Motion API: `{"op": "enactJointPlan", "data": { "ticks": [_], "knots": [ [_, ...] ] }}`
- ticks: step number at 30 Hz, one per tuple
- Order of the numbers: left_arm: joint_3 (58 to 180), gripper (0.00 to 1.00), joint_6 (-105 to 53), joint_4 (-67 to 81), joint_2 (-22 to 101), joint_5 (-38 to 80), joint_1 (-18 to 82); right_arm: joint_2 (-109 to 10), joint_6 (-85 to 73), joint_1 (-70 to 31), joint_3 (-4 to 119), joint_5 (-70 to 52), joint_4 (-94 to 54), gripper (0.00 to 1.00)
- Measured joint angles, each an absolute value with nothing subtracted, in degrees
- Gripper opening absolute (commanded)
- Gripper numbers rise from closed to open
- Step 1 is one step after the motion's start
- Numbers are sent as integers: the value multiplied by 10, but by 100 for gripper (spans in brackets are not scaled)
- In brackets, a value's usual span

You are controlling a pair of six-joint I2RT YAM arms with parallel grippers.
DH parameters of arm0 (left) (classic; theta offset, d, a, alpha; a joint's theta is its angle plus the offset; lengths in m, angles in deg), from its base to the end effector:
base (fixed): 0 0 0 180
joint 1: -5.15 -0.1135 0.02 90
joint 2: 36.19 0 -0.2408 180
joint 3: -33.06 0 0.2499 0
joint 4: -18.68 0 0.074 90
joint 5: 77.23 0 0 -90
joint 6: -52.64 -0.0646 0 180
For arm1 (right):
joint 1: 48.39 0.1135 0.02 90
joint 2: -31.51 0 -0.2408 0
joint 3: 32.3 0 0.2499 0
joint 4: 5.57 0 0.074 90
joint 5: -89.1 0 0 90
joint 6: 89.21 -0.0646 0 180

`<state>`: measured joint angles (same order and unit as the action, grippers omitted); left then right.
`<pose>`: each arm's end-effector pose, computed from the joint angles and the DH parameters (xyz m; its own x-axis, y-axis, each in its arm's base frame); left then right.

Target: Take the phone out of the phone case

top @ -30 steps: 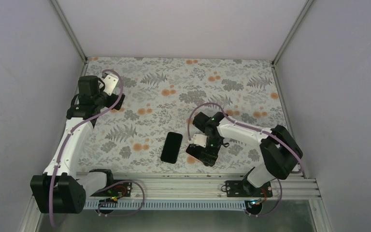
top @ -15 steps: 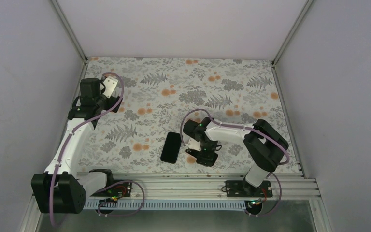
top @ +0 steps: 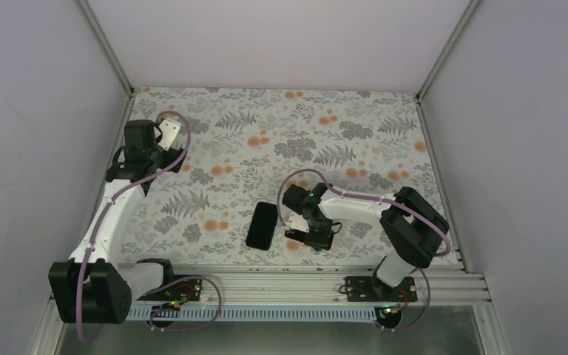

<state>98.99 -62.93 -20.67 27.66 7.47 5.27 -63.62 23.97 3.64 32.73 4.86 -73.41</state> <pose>0.2737 0.0054 0.2550 -0.5771 0.4310 -0.6937 0.1969 0.8978 0.3939 0.1519 0.1841 0.0911 -0.2481 -0.9544 0.1661 -0.9687 0.2453 -0.0370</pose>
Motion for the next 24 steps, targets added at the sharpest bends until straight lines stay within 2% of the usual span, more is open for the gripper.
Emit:
{"op": "enactJointPlan", "data": {
  "ticks": [2,5,11,16,24],
  "knots": [
    [1001,100,-629,-216,290,92,53,-623,248,35,317,47,-722,42],
    [1039,100,-636,-247,324,146,53,-601,253,33,302,45,-703,42],
    [1169,100,-669,-378,441,340,91,-554,267,33,273,55,-656,38],
    [1253,98,-697,-494,562,465,152,-534,284,41,298,117,-547,37],
    [1297,95,-681,-582,676,525,202,-520,312,72,381,180,-417,38]
  ]
}}
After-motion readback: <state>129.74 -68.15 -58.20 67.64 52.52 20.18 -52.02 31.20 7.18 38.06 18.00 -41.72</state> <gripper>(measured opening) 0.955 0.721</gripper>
